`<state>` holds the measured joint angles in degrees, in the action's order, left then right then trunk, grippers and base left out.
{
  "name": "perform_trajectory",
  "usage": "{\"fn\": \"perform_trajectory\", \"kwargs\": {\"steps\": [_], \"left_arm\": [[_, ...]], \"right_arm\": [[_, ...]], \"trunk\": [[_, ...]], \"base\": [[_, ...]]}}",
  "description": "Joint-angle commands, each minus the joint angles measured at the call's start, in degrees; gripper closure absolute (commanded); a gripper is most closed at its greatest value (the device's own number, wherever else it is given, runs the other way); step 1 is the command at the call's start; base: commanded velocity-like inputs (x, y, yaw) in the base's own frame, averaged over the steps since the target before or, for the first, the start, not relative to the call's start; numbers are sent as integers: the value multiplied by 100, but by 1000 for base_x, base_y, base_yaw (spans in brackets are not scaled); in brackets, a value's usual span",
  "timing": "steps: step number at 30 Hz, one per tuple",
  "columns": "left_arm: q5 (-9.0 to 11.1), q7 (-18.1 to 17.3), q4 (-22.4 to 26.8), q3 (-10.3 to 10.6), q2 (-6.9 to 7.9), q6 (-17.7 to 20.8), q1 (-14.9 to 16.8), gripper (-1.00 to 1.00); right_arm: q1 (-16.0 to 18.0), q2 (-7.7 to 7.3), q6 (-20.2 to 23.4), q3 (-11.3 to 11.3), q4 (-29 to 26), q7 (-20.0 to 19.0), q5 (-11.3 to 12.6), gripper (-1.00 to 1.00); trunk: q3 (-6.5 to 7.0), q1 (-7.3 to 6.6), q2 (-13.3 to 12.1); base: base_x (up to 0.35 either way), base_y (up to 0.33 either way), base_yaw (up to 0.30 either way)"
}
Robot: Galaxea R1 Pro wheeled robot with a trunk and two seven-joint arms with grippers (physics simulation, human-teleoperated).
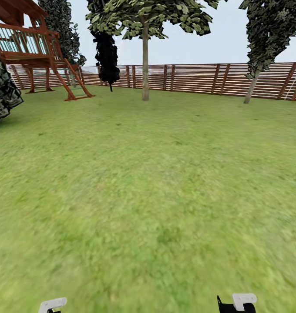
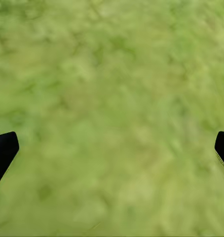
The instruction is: In the garden, pick up the pesticide atomizer on the floor and spray pesticide onto both trees until each tree trunk is fully covered.
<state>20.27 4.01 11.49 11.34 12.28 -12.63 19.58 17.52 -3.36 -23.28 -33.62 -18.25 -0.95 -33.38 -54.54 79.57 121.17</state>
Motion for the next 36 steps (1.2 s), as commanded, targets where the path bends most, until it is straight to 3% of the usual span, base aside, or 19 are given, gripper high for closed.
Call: {"fn": "perform_trajectory", "kwargs": {"steps": [1, 36], "left_arm": [[20, 82, 2, 61, 3, -12, 2, 100], [20, 82, 2, 61, 9, -12, 2, 100]], "right_arm": [[6, 2, -28, -48, 5, -10, -54, -100], [6, -15, -28, -48, 5, -8, -54, -100]], "trunk": [[-5, 3, 2], [-5, 3, 2]], "base": [[335, 0, 0], [335, 0, 0]]}}
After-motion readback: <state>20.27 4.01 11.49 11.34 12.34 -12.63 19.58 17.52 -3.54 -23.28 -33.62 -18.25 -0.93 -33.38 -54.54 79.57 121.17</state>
